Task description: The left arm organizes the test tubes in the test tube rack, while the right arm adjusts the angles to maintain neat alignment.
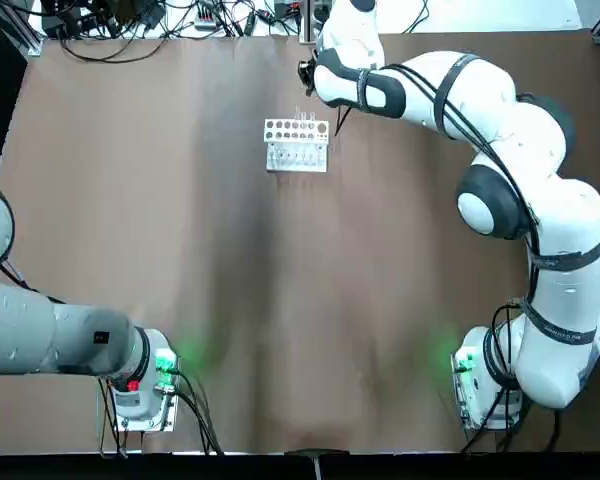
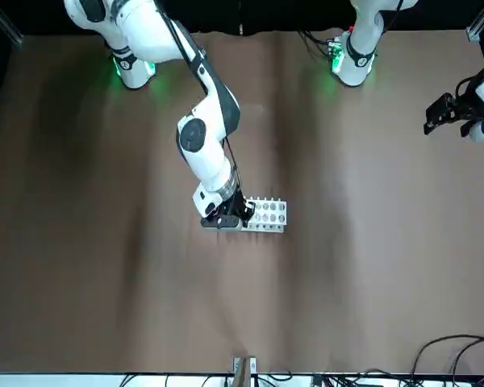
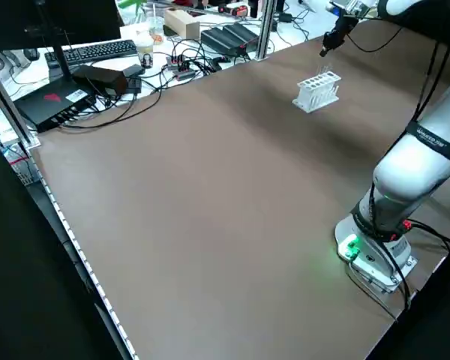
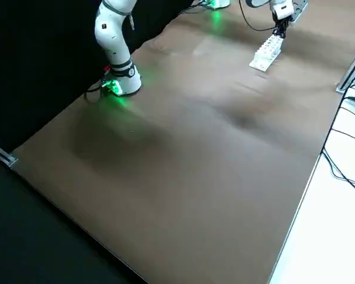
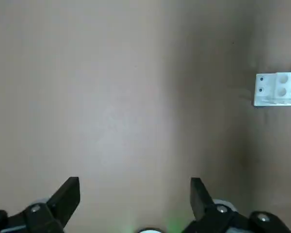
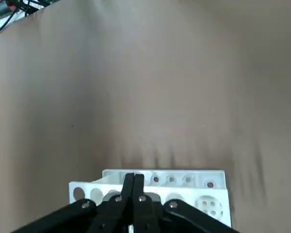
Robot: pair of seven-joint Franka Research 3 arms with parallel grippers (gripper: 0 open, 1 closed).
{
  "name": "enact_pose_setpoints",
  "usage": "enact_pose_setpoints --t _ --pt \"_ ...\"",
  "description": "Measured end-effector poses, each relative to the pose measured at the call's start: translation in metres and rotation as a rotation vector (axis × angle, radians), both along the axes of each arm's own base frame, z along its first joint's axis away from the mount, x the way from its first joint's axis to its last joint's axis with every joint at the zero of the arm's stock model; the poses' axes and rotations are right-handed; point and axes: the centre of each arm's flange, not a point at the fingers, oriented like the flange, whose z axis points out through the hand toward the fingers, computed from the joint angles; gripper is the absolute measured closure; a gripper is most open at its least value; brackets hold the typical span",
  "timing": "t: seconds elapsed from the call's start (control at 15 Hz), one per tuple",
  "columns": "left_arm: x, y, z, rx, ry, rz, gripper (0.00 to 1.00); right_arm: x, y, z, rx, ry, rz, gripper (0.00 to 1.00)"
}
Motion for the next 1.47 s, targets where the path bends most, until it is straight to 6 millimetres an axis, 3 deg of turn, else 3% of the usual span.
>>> enact_pose_setpoints --t 0.4,0.8,1.47 --pt "0.000 -0.034 0.000 0.009 -0.008 0.000 0.00 0.000 0.010 -0.014 0.001 -0.009 0.006 0.98" --pt "0.001 -0.030 -0.002 0.009 -0.005 0.008 0.00 -0.008 0.021 -0.015 0.001 -0.009 0.021 0.97" --pt "0.002 -0.023 -0.002 0.003 -0.004 0.013 0.00 -0.015 0.027 -0.031 -0.014 0.007 0.033 0.97"
